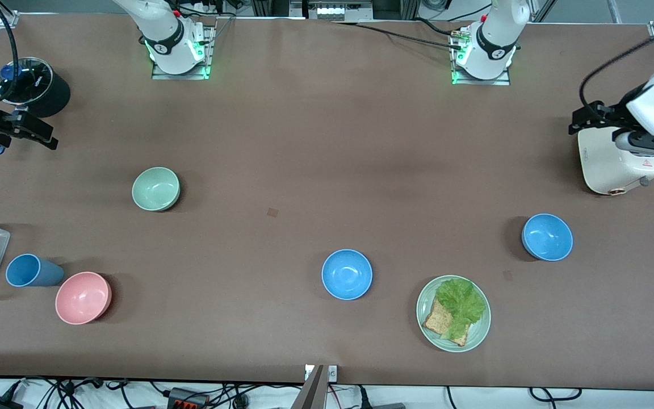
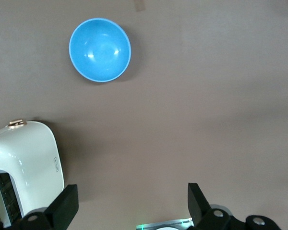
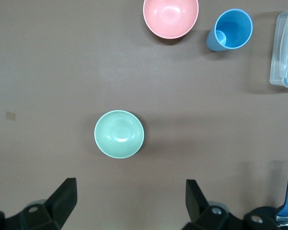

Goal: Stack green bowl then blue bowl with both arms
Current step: 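Reach the right gripper down to the light green bowl's rim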

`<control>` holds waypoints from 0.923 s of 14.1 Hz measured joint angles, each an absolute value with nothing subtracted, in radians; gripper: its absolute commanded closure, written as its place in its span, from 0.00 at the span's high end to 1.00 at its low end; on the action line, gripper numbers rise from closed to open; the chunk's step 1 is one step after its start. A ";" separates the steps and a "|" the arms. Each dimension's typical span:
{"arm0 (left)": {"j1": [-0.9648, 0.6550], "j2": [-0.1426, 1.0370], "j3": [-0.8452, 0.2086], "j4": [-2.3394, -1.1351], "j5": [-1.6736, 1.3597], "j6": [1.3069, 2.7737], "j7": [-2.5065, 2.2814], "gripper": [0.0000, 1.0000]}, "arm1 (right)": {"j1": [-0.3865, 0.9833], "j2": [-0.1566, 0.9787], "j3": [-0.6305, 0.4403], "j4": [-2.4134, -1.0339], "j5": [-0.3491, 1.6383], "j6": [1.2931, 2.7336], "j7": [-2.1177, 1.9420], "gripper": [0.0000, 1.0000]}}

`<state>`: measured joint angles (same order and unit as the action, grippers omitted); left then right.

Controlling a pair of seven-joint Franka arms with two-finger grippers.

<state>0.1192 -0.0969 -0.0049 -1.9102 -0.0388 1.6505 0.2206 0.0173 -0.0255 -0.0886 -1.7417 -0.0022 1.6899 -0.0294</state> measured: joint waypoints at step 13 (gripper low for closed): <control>0.222 0.364 0.001 -1.654 -0.018 1.834 0.222 1.00 | 0.031 0.448 -0.087 -1.791 -0.027 1.873 -0.025 1.00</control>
<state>0.2217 0.3639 0.0007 -1.6540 -0.0180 1.8337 0.2223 0.0310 0.4475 -0.0869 -1.7913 -0.0270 1.8730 -0.0253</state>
